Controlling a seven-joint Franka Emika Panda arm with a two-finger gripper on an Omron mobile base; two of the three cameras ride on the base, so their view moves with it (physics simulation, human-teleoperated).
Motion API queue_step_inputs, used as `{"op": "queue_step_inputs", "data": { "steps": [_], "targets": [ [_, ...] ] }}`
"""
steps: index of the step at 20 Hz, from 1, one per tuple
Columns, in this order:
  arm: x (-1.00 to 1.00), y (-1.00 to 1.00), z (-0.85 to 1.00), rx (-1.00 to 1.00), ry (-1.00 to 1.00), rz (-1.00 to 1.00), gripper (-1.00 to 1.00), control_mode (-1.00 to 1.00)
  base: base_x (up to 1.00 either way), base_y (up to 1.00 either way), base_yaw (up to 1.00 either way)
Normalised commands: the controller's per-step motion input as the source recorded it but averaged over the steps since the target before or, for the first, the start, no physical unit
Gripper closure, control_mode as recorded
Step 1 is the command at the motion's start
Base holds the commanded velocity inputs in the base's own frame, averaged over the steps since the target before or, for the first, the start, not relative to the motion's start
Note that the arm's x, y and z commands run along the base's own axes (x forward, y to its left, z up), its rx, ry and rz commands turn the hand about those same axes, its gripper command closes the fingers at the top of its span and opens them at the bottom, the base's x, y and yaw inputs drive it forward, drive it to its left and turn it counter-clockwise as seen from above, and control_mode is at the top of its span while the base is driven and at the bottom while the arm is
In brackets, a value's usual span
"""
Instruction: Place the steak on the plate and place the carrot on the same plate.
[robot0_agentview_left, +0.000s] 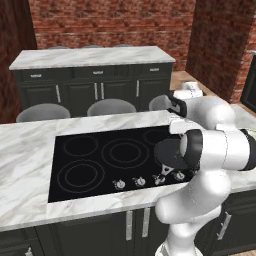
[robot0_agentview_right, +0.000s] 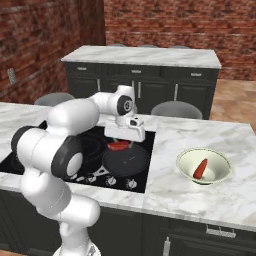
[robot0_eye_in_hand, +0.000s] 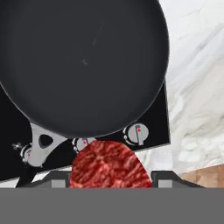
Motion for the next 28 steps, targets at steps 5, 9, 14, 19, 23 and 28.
{"op": "queue_step_inputs", "data": {
  "steps": [5,9,14,19,23,28],
  "targets": [
    [-1.0,0.07,0.39,0.02,-0.15,-0.01,1.0,-1.0,0.0,0.0,0.0],
    [-0.62,0.17,0.27,0.0,-0.48,0.0,1.0,-1.0,0.0,0.0,0.0],
    [0.03,0.07,0.07,-0.02,-0.01,0.0,1.0,-1.0,0.0,0.0,0.0],
    [0.0,0.14,0.0,0.0,0.01,0.0,1.0,-1.0,0.0,0.0,0.0],
    [-0.01,0.04,0.0,0.0,0.01,0.01,1.0,-1.0,0.0,0.0,0.0],
    [0.0,0.05,0.0,0.0,0.0,0.0,1.0,1.0,0.0,0.59,0.0]
  ]
}}
